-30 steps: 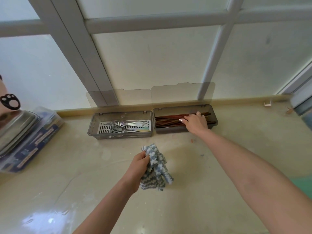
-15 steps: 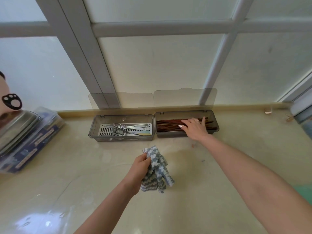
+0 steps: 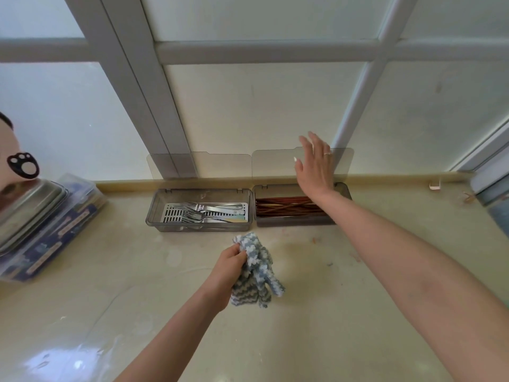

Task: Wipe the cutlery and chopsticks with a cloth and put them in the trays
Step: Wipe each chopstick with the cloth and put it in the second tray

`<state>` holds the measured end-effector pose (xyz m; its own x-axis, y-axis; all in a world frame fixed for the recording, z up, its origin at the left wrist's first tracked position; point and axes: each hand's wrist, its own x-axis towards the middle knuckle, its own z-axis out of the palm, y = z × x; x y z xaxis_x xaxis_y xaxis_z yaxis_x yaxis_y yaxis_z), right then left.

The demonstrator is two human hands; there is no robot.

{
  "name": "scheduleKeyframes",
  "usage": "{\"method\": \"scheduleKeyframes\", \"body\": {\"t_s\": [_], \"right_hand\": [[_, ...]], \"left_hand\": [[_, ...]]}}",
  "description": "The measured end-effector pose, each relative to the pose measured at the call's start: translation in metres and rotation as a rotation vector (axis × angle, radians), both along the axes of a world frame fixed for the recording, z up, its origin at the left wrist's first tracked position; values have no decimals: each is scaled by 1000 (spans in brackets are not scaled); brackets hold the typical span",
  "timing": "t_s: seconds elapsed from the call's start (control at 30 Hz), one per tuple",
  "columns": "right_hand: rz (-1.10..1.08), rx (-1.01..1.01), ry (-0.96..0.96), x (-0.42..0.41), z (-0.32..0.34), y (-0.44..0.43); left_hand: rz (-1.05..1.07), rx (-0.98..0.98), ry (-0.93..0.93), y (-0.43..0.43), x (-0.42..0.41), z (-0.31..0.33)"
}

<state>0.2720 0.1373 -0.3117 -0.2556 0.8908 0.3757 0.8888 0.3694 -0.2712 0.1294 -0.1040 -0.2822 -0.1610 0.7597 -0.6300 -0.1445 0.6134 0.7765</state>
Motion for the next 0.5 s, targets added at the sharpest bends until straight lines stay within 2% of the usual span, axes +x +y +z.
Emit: {"method": "scheduleKeyframes", "body": {"t_s": [0.13, 0.23, 0.27, 0.3, 0.4, 0.5], "right_hand": [[-90, -186, -101, 0, 12, 25], [-124, 48, -67, 0, 21, 15], [-102, 72, -49, 0, 22, 10], [-62, 17, -42, -2, 22, 4], [59, -340, -126, -23, 14, -7], [213, -473, 11, -59, 3, -20]], "left_hand": [[3, 15, -5, -4, -3, 5], [21, 35, -3, -8, -11, 8], [28, 39, -4, -8, -13, 8], [37, 44, -6, -9, -15, 9], [82, 65, -13, -12, -24, 12], [143, 72, 7, -11, -35, 14]]}}
